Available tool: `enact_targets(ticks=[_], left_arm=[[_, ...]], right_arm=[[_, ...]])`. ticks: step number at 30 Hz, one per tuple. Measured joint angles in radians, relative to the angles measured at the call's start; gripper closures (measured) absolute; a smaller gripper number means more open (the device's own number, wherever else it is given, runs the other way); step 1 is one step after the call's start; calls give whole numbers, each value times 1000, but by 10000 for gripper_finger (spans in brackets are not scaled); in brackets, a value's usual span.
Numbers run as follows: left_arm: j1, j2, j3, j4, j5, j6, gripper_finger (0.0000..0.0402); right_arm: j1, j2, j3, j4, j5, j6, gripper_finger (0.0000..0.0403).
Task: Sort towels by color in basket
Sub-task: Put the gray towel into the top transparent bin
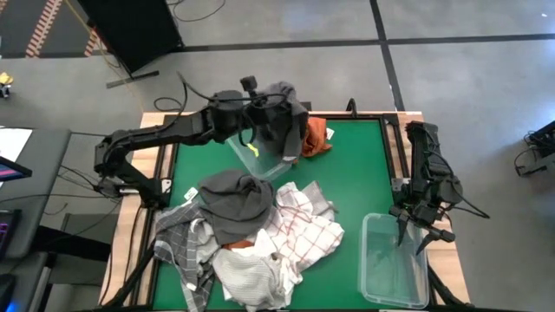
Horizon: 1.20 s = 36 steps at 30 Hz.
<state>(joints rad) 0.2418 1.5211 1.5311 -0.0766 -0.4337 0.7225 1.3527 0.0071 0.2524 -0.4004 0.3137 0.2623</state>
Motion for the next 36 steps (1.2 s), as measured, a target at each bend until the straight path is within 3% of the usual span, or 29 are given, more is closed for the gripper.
enact_targets(ticks=[12, 19, 21, 24, 29, 36], left_arm=[[24, -27, -1, -526, -22, -210, 378], [-51, -164, -1, -678, -314, -218, 378], [-59, -213, -1, -684, -352, -239, 378], [-51, -269, 0, -702, -346, -302, 377], [3, -275, -17, -737, -156, -379, 377], [41, -175, -136, -576, -97, -329, 377]], right_arm=[[0, 0, 0, 0, 0, 0, 139], [0, 0, 0, 0, 0, 0, 139], [0, 0, 0, -1, 0, 0, 139], [0, 0, 0, -4, 0, 0, 139], [0, 0, 0, -12, 0, 0, 139], [0, 0, 0, -15, 0, 0, 139]])
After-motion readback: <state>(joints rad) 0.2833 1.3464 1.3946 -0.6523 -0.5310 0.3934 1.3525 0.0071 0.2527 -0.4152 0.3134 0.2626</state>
